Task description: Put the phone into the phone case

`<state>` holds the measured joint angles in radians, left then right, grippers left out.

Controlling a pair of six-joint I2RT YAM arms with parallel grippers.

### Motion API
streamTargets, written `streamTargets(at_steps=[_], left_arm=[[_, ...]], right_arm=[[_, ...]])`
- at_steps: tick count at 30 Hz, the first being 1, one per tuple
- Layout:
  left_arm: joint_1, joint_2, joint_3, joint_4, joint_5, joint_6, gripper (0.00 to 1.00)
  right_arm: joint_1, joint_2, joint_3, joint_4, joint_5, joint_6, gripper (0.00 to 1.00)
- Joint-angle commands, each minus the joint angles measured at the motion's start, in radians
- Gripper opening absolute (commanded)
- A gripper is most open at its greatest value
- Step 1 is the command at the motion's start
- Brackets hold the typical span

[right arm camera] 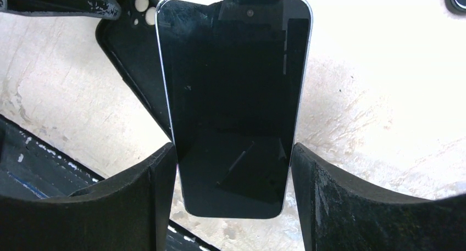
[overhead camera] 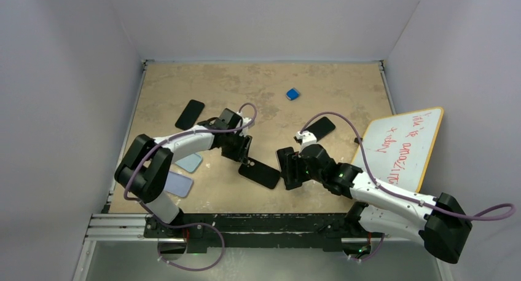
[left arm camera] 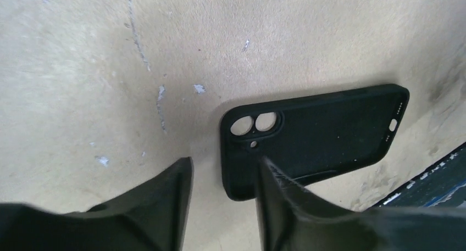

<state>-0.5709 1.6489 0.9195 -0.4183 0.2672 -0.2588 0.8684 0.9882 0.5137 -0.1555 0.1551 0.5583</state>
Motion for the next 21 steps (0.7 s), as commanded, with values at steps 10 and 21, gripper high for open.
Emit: streamTargets(at_steps=[10, 21], left_arm=[[0.153, -0.430, 0.115, -0.027, -0.026, -0.123, 0.96], [0.250, -0.620, -0.007, -0.018, 0.006, -0.164, 1.00]], right_arm=[[0.001, 0.109, 0.099, 0.208, -0.054, -0.215, 0.64], [0.014, 0.282, 0.247, 0.304, -0.070, -0.391, 0.64]])
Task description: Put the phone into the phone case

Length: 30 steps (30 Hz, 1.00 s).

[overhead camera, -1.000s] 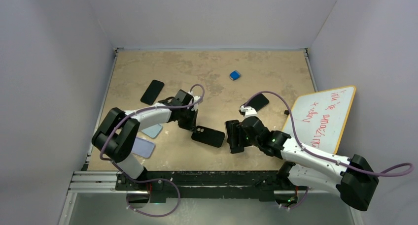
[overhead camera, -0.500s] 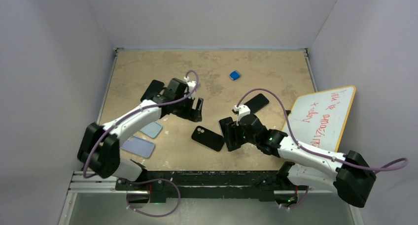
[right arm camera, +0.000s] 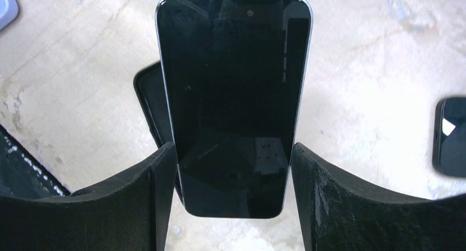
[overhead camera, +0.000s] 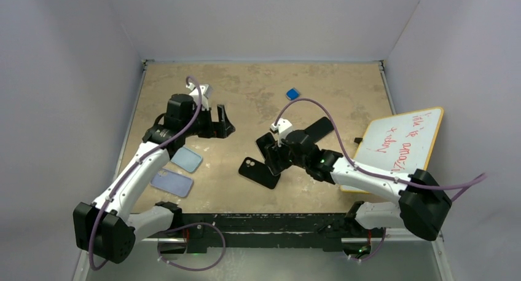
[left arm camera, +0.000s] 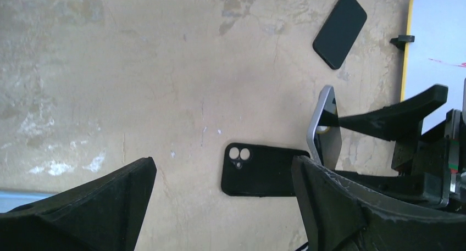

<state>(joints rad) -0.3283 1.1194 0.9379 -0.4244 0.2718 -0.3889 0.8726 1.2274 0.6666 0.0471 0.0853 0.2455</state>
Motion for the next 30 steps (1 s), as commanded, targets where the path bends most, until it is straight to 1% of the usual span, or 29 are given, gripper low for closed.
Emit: streamTargets(at_steps=[1, 5, 8, 12, 15, 20, 27, 30], left_arm=[[0.008, -0.141, -0.038, 0.002, -0.009, -0.036, 1.00], [0.008, -0.259, -0.049, -0.020, -0.128, 0.000, 1.00], [0.008, -0.307, -0.085, -0.027, -0.226, 0.046, 1.00], [0.008, -0.326, -0.120, -0.031, -0.296, 0.066, 1.00], [0.008, -0.334, -0.144, -0.015, -0.339, 0.073, 1.00], [0.008, -0.332, -0.116, -0.049, -0.416, 0.099, 1.00], [0.008, -0.345, -0.132, -0.057, -0.413, 0.108, 1.00], [0.008, -0.340, -0.131, -0.060, -0.410, 0.109, 1.00]], right_arm=[[0.013, 0.054, 0.098, 0.117, -0.011, -0.091, 0.64], [0.023, 0.089, 0.068, 0.237, -0.052, -0.188, 0.63], [0.025, 0.117, 0.072, 0.268, -0.106, -0.276, 0.63], [0.033, 0.135, 0.051, 0.334, -0.197, -0.359, 0.62], [0.042, 0.170, 0.059, 0.325, -0.232, -0.404, 0.61], [0.052, 0.224, 0.075, 0.315, -0.280, -0.440, 0.61], [0.081, 0.264, 0.078, 0.295, -0.301, -0.406, 0.61], [0.098, 0.269, 0.091, 0.273, -0.284, -0.399, 0.61]])
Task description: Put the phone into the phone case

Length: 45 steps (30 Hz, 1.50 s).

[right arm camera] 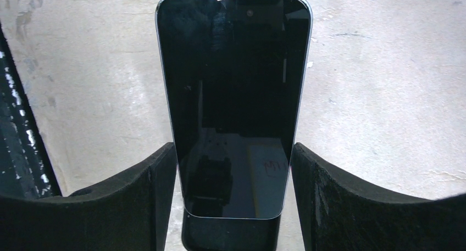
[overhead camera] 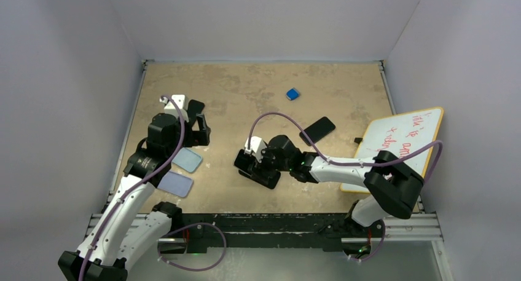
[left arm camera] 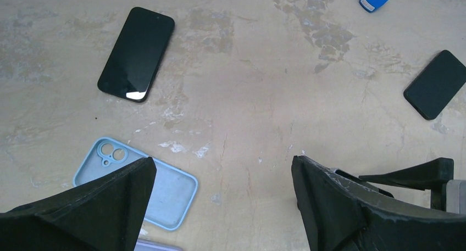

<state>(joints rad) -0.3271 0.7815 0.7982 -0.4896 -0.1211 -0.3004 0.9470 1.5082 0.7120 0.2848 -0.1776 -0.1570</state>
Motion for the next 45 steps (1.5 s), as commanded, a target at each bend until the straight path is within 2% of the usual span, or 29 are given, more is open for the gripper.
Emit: streamTargets(at_steps=[1, 12, 38, 41, 45], left_arm=[[0.007, -0.002, 0.009, 0.007, -0.019, 0.023, 1.00], [0.007, -0.006, 0.013, -0.003, -0.084, 0.023, 1.00], [0.007, -0.005, 0.002, 0.005, -0.046, 0.026, 0.97], [0.007, 0.009, -0.001, 0.009, -0.022, 0.008, 0.93], [0.007, 0.044, -0.011, 0.034, 0.164, -0.069, 0.82]], right_arm=[[0.026, -0.007, 0.050, 0.028, -0.003, 0.004, 0.61], [0.029, -0.020, 0.001, 0.030, 0.058, 0.023, 0.63], [0.050, -0.086, -0.002, -0.113, 0.134, 0.064, 0.66], [0.052, -0.092, -0.004, -0.120, 0.157, 0.065, 0.66], [0.052, -0.079, -0.016, -0.108, 0.163, 0.086, 0.67]])
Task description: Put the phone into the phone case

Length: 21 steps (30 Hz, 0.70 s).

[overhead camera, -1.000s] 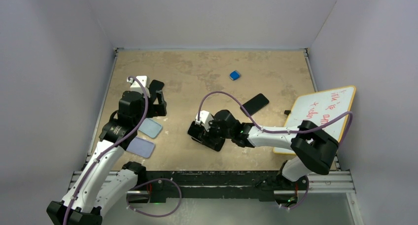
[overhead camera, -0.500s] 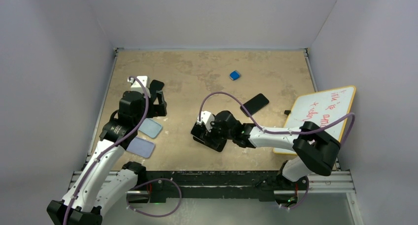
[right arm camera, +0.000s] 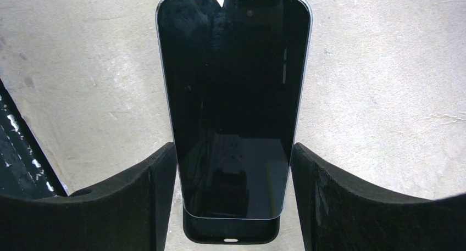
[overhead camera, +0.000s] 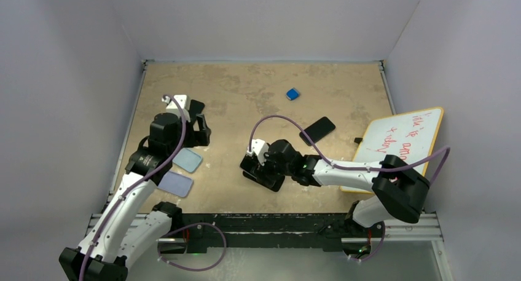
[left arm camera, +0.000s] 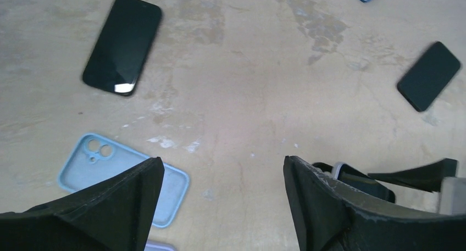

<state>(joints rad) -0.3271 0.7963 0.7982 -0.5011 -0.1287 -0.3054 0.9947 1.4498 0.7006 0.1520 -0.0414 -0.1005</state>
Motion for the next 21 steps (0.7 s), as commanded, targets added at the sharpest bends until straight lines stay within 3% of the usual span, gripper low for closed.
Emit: streamTargets(at_steps=[1, 11, 21], left_arm=[[0.007, 0.042, -0.021, 0.056, 0.227, -0.086, 0.79], [0.007, 0.196, -0.255, 0.436, 0.673, -0.327, 0.52], [0.003, 0.349, -0.398, 0.785, 0.819, -0.465, 0.45]], right_arm=[[0.004, -0.016, -0.006, 0.026, 0.026, 0.036, 0.67], [0.008, -0.051, -0.065, 0.052, 0.038, 0.062, 0.68], [0.010, -0.058, -0.087, 0.079, 0.038, 0.056, 0.69]])
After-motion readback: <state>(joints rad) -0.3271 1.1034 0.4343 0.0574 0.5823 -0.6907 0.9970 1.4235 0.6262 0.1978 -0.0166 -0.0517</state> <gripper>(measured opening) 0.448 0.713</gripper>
